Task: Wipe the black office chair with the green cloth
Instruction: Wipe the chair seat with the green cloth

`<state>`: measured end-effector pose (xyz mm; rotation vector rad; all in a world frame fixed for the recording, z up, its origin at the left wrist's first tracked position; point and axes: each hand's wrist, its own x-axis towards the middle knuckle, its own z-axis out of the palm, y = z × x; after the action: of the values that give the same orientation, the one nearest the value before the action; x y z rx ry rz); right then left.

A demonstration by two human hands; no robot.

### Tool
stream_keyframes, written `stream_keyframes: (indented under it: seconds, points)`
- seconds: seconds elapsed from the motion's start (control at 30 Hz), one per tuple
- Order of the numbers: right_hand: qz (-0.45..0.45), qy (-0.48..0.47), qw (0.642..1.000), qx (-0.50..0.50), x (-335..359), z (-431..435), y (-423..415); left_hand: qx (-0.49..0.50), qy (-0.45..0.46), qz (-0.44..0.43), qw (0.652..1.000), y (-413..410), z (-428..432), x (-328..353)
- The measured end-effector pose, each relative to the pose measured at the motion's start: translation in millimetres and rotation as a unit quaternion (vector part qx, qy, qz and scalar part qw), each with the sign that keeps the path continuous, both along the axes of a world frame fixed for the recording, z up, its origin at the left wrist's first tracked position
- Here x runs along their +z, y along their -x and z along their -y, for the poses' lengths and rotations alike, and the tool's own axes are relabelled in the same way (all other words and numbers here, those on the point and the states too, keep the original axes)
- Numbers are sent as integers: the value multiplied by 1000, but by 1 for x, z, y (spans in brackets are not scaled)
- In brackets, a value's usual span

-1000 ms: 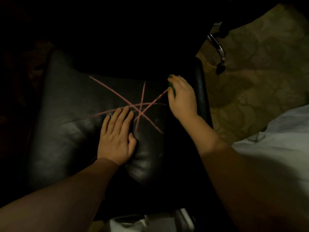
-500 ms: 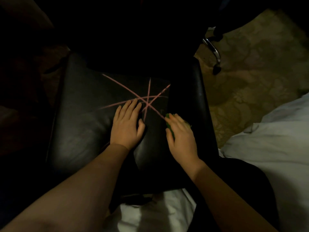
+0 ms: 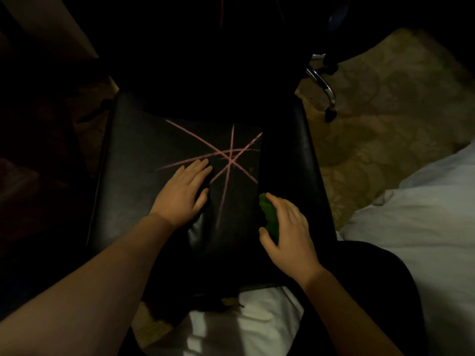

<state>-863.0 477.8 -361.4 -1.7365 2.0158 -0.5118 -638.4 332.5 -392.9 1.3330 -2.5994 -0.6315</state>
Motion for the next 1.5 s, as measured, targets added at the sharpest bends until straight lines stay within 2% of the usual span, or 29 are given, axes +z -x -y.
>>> stream_keyframes:
  seconds: [0.1,0.17,0.23,0.37,0.57,1.0,1.23,1.5]
  points:
    - [14,-40,999,30,2,-9,11,6,14,5,1000,-1,-2,-2]
    - [4,-39,999,6,-1,-15,15,6,21,3,1000,-1,-2,-3]
    - [16,-25,999,-40,3,-16,11,6,28,1,1000,-1,-2,-5]
    - [-65,64,996,1,-5,-19,-14,8,40,-3,999,-2,-3,-8]
    - [-103,90,990,-12,-14,-18,-23,9,56,-8,998,-2,-4,-13]
    - [-119,66,985,-104,-21,110,4,3,97,-1,995,-4,0,-25]
    - [-121,71,982,-124,-28,168,21,3,105,4,994,-4,0,-28]
    - [-111,74,986,-98,-26,230,43,3,111,10,994,-4,1,-28]
